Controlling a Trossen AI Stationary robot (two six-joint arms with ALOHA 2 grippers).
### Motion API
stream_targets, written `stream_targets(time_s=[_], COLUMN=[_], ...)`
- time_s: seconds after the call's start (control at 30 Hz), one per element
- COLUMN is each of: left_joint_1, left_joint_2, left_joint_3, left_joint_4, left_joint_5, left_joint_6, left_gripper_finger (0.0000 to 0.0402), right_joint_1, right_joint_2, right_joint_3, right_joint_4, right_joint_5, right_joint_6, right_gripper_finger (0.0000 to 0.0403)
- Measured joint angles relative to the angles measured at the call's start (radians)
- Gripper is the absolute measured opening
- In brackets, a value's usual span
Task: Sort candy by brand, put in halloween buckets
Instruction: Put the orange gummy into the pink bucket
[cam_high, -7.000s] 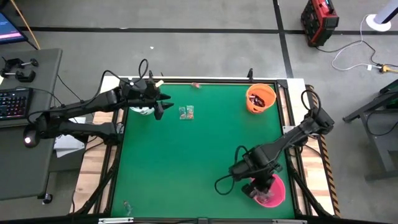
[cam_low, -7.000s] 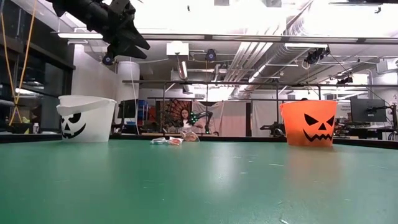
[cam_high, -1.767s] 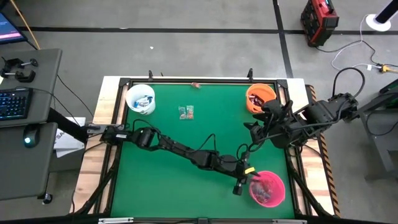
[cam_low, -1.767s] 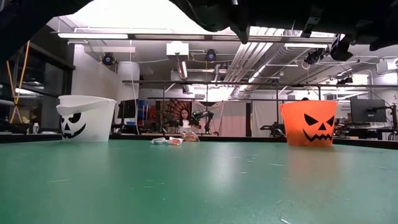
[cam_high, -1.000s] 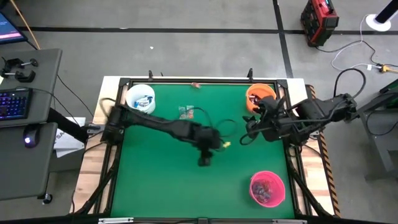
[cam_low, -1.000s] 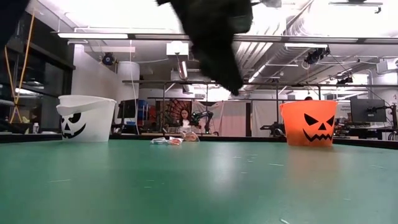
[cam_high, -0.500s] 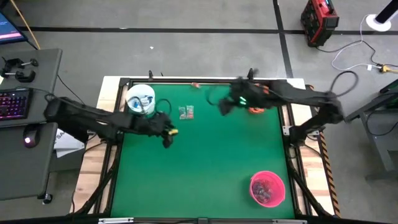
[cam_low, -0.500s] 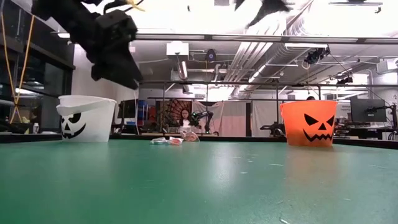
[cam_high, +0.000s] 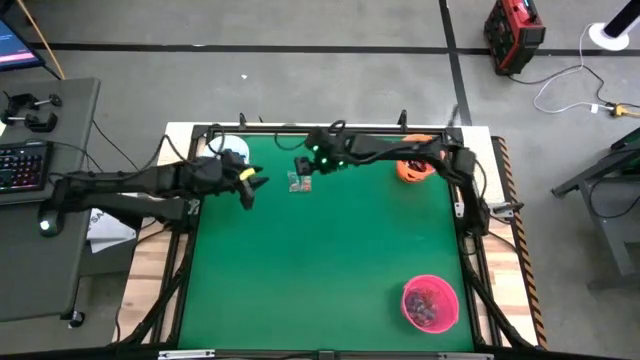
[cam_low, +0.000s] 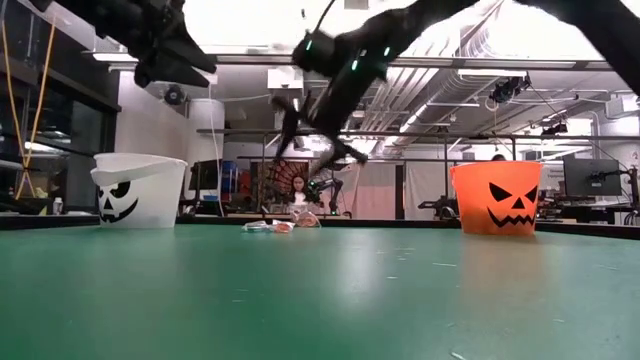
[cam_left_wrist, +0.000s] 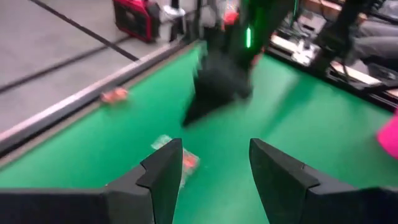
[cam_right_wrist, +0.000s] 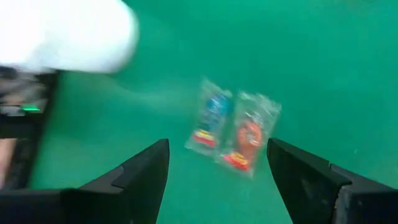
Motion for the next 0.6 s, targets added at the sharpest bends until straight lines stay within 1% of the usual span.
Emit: stream_targets(time_s=[0.13, 0.27, 0.37, 0.47, 0.53, 0.6], left_joint_1=[0.035, 0.059, 0.071, 0.077, 0.077, 0.077], left_joint_2=[-0.027, -0.021, -0.005, 0.007, 0.015, 0.021], left_joint_3=[0.000, 0.000, 0.000, 0.000, 0.000, 0.000], left_joint_4=[0.000, -0.001, -0.003, -0.001, -0.002, -0.002], left_joint_5=[-0.008, -0.009, -0.009, -0.006, -0.005, -0.005], left_joint_6=[0.042, 0.045, 0.045, 0.045, 0.044, 0.044], left_gripper_finger=[0.0174, 0.0174, 0.0174, 0.0174, 0.0174, 0.0174], right_joint_1=[0.003, 0.002, 0.002, 0.004, 0.005, 0.003], right_joint_2=[0.094, 0.161, 0.190, 0.210, 0.222, 0.225], right_joint_3=[0.000, 0.000, 0.001, 0.006, 0.006, 0.006], right_joint_4=[0.013, 0.087, 0.118, 0.123, 0.121, 0.104], right_joint_5=[0.030, 0.058, 0.080, 0.130, 0.137, 0.137], right_joint_6=[0.067, 0.117, 0.150, 0.159, 0.165, 0.165], right_gripper_finger=[0.0264, 0.0264, 0.0264, 0.0262, 0.0253, 0.0231])
